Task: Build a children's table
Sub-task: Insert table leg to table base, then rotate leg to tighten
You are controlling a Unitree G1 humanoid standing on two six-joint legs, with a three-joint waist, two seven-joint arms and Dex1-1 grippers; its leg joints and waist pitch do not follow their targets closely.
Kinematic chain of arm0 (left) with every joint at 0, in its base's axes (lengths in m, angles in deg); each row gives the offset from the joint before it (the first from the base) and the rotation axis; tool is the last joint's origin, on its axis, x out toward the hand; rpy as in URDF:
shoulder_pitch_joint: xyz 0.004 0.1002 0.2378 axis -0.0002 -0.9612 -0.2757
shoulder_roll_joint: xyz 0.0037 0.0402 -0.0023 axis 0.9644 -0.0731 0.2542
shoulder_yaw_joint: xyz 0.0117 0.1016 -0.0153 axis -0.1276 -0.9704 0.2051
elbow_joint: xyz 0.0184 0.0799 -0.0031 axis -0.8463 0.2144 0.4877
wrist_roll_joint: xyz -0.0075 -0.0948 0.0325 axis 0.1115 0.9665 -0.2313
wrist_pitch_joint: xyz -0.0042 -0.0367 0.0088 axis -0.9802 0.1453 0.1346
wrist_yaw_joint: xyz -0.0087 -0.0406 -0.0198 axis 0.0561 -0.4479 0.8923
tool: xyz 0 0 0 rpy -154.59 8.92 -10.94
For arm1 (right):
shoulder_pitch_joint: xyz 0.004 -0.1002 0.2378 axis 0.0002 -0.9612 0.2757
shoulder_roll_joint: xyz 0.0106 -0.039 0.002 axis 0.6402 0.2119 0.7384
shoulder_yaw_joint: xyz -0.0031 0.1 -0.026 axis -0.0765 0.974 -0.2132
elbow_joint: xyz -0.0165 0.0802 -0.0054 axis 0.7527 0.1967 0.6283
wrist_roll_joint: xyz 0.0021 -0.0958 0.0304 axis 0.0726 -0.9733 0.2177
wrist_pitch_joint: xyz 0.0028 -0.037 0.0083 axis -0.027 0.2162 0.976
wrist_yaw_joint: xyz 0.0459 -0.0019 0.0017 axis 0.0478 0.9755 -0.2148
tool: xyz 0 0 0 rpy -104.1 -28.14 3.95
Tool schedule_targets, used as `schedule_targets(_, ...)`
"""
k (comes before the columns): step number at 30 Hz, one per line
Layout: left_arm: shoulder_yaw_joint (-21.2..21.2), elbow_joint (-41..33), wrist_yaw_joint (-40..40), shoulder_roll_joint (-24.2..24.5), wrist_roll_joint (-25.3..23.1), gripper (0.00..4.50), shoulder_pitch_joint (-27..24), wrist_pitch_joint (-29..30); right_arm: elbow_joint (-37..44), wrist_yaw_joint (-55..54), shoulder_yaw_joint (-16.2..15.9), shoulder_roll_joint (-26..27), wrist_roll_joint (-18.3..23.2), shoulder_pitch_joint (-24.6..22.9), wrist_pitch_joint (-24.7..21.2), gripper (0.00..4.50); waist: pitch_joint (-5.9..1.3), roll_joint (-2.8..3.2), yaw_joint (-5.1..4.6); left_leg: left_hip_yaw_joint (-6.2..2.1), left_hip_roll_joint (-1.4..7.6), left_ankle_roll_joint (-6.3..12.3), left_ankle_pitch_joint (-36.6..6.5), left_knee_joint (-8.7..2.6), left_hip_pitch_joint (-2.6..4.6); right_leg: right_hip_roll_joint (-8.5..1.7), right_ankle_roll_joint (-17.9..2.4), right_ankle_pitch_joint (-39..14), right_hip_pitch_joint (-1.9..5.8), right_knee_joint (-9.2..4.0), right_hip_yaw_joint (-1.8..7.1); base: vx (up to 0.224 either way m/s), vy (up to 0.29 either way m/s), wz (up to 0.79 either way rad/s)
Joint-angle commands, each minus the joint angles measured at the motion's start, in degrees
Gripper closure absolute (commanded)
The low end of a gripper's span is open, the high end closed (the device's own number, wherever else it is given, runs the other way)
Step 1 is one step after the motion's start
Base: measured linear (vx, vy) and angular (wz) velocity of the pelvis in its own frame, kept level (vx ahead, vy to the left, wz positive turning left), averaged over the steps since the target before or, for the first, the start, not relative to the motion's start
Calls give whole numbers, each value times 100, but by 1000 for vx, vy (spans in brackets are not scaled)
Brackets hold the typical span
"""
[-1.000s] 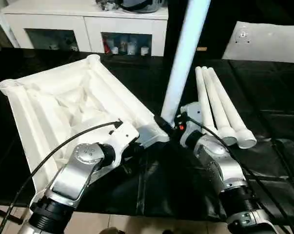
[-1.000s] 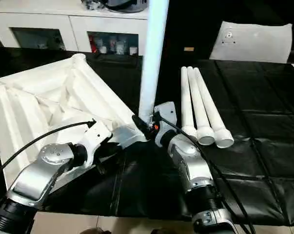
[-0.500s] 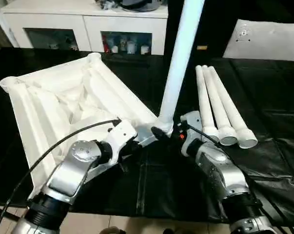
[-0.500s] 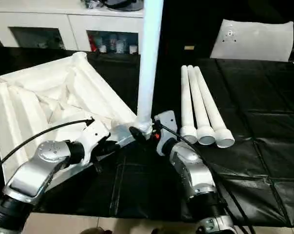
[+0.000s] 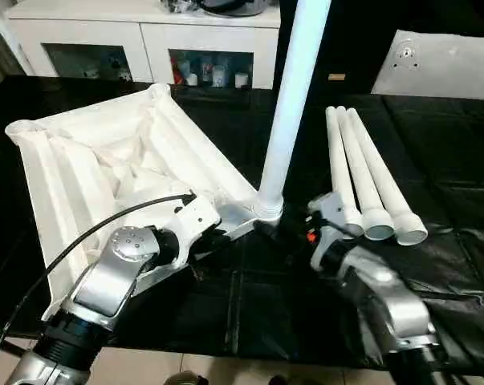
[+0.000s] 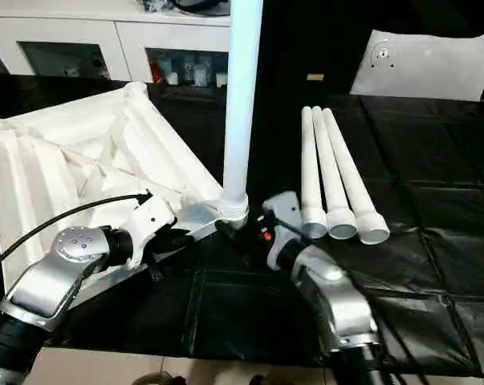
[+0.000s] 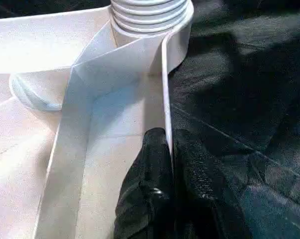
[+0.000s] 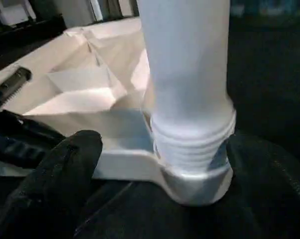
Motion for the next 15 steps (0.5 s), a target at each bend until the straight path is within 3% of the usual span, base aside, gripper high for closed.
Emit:
schedule_targets(1, -15, 98, 202, 175, -28, 450, 102, -222, 352, 109, 15, -136, 79, -45, -147, 6, -388, 48, 40, -258, 612, 316, -853, -428, 26, -804, -731, -1483, 282, -421, 526, 0, 0, 0)
schedule_targets(6, -137, 380, 695, 363, 50, 450, 182, -756, 883, 379, 41, -592, 88, -77, -454, 6, -407, 46, 76, -244, 600, 408, -664, -397, 27, -800, -747, -1219, 293, -391, 518, 0, 0, 0)
schedule_targets(11, -372, 731, 1281, 616, -2, 450, 334, -1329, 1100, 984, 5, -1172, 286, -150, -670, 6, -422, 39, 177, -231, 596, 472, -599, -376, 52, -787, -689, -1206, 288, -399, 517, 0, 0, 0)
schedule_targets(15, -482, 953, 1771, 743, 26, 450, 506, -1676, 1013, 1454, -120, -1481, 263, -192, -531, 6, -437, 67, 255, -229, 607, 436, -654, -371, 57, -809, -683, -1229, 296, -386, 508, 0, 0, 0)
